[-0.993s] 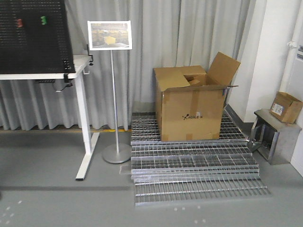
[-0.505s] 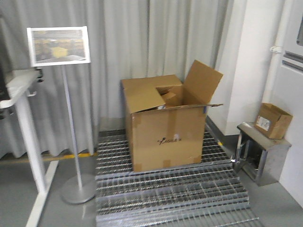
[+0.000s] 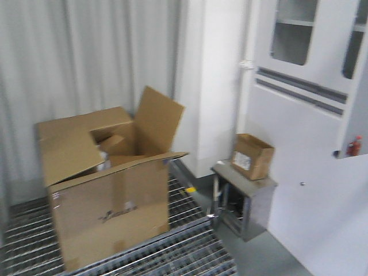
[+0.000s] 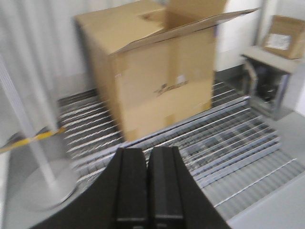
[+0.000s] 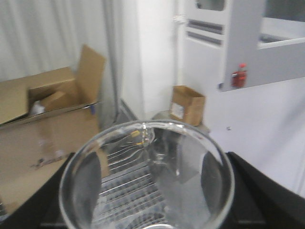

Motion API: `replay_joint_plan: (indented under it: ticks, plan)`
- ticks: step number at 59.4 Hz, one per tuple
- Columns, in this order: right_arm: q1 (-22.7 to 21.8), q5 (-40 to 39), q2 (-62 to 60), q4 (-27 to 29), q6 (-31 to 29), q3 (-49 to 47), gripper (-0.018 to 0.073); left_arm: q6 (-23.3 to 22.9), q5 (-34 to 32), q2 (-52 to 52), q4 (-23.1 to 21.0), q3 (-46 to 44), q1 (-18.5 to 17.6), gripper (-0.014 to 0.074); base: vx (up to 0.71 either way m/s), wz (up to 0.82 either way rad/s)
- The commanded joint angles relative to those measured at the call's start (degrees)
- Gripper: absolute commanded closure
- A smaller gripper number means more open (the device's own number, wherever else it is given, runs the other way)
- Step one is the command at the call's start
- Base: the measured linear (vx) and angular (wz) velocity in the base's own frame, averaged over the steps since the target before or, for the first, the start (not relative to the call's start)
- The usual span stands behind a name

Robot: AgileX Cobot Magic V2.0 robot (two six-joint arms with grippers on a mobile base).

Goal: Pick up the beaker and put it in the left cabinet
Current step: 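Drive the base across the lab to the white cabinet, holding the beaker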

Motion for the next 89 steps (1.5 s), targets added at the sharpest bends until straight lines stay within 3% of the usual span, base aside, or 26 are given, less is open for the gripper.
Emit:
replay_joint_plan:
  ticks: [1,50,89]
  plan:
    - [-0.15,-3.17,0.43,-2.28,-0.38,-1.68,0.0563,-0.23,-4.29,-0.56,0.19,-0.89,-0.31,0.0593,0.46,-0.64]
    - [-0.15,-3.17,1.58,-2.28,-0.39,-1.68,0.0563,-0.23,-4.29,-0.56,0.19,-0.89,-0.31,0.0593,0.31,-0.83]
    - [-0.15,-3.17,1.58,-2.28,-0.39,-1.68,0.0563,-0.23,-4.29,-0.56,0.19,-0.89,-0.31,0.0593,0.17,-0.52]
